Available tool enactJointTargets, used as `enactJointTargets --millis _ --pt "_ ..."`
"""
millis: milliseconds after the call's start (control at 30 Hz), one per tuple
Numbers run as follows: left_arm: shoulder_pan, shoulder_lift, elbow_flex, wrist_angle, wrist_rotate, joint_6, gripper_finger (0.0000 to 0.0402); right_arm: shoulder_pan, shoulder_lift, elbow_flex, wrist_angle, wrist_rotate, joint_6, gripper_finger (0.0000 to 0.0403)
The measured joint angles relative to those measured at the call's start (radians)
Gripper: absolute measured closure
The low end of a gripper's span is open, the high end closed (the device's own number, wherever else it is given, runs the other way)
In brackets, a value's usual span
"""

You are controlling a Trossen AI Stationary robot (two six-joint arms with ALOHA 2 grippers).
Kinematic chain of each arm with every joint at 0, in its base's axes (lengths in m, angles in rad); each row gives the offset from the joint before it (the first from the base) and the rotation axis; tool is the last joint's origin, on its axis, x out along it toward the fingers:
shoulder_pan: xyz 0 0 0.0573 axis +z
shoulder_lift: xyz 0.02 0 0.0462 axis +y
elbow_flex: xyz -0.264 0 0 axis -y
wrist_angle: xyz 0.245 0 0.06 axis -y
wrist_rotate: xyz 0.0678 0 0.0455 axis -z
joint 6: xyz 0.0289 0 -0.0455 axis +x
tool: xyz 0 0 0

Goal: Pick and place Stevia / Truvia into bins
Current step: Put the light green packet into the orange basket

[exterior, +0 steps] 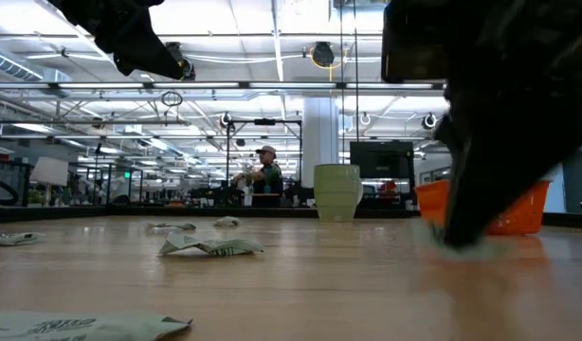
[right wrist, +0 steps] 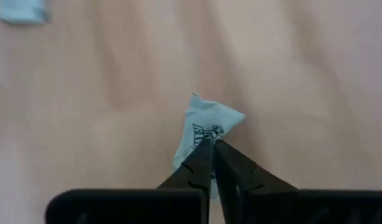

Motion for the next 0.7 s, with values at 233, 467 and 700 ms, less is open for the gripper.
enactJointTargets --millis 233,467,700 --pt "0.0 0.0 0.0 0.001 0.0 0.0 0.0355 -0.048 -0.228 0.003 -0.392 0.183 -0.055 0.04" --pt "0.0 0.0 0.0 0.001 0.0 0.0 0.0355 -0.138 -0.446 -0.075 -0.777 0.389 0.176 0.04" --pt "0.0 0.0 0.0 0.001 0.0 -0.001 0.0355 -0.28 -0.599 -0.379 -0.584 0.287 0.141 0.0393"
